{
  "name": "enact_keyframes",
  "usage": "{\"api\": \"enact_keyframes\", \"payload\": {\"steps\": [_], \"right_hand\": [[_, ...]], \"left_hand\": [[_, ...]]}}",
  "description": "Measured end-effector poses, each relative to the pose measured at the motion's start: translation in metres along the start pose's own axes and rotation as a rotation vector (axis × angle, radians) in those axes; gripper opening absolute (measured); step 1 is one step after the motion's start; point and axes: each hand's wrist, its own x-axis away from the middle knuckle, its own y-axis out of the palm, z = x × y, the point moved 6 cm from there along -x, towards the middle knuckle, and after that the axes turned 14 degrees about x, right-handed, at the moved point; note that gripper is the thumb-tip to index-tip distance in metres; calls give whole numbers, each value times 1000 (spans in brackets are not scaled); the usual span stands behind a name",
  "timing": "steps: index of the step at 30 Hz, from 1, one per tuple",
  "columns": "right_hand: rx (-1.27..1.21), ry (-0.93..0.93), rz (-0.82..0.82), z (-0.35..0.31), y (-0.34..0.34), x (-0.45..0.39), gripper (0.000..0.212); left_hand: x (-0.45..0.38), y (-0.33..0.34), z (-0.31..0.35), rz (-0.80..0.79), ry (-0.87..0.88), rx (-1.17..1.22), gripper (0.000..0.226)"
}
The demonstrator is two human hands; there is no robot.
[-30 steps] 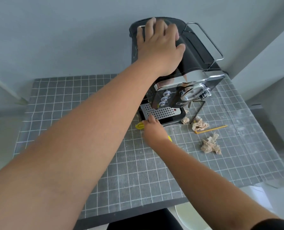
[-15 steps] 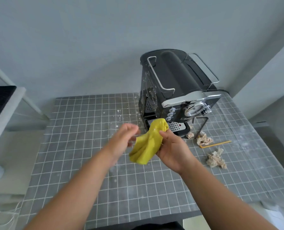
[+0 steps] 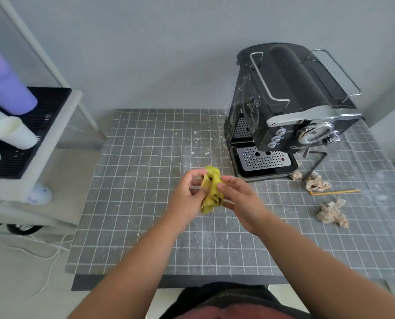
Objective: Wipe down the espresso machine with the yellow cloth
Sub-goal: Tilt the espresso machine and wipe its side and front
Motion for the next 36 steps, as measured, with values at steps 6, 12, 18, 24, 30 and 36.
{"api": "enact_keyframes", "payload": {"steps": [6, 12, 18, 24, 30, 36], "right_hand": [[-254, 185, 24, 22, 2, -13, 37], [450, 316, 110, 42, -9, -21, 40], [869, 308, 65, 64, 5, -24, 29], [614, 260, 74, 52, 5, -24, 24], [103, 110, -186, -7, 19, -12, 11], [-131, 71, -143, -37, 12, -8, 13]], "left_hand": [[-6, -6, -7, 1, 95, -188, 52], [6, -30, -40, 190, -23, -112, 38], [27, -56, -89, 416, -214, 7, 39], [36, -50, -108, 323, -374, 18, 11], [34, -15, -102, 150, -639, 683, 40], [15, 3, -46, 72, -485, 1164, 50]]}}
